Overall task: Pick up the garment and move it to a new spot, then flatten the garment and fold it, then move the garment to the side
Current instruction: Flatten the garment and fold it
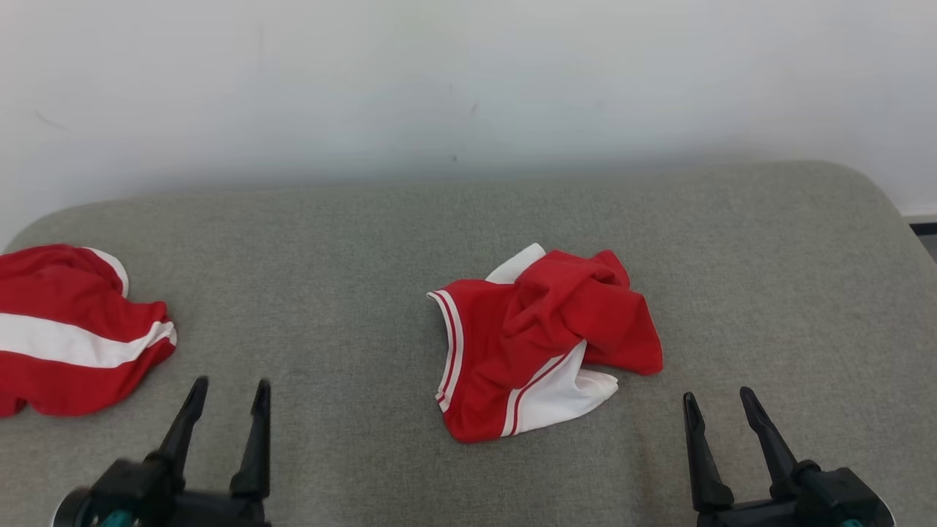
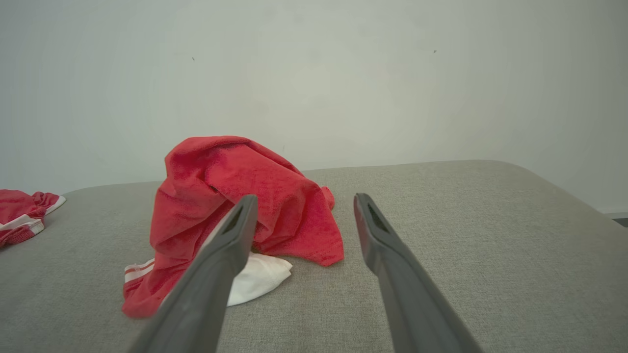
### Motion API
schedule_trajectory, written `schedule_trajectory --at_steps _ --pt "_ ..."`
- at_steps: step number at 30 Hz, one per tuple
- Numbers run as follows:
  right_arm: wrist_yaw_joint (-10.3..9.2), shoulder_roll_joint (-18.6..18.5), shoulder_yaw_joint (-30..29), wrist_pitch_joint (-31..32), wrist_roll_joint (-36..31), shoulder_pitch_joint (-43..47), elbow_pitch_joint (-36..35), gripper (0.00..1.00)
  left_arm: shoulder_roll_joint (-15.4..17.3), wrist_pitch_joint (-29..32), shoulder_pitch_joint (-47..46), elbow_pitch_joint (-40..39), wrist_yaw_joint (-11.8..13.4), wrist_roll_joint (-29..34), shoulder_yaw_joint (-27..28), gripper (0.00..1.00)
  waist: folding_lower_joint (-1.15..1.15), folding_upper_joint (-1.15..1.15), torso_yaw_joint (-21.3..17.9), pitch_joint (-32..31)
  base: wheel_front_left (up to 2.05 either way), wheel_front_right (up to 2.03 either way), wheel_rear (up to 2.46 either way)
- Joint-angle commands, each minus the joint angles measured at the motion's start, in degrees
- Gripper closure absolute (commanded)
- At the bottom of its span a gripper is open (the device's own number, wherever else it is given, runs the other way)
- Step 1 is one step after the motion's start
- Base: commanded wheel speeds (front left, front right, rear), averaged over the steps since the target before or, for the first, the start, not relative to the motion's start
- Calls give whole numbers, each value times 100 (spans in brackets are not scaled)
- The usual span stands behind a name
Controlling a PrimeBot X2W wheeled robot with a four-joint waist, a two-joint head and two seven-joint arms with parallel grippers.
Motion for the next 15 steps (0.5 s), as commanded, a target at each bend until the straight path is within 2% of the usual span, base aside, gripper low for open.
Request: schedule_trajectory --at_steps 1,9,15 --pt "-12 -10 14 -33 35 -75 6 0 -2 33 -244 55 -46 82 -79 0 0 0 -95 138 0 0 0" --pt "-12 -9 -39 -65 93 -321 86 0 -29 266 -1386 547 -258 163 -667 0 0 0 -369 620 0 0 0" --pt "-12 -10 -3 -94 153 -496 172 0 -87 432 -1915 1072 -344 94 -1048 0 0 0 -551 908 0 0 0"
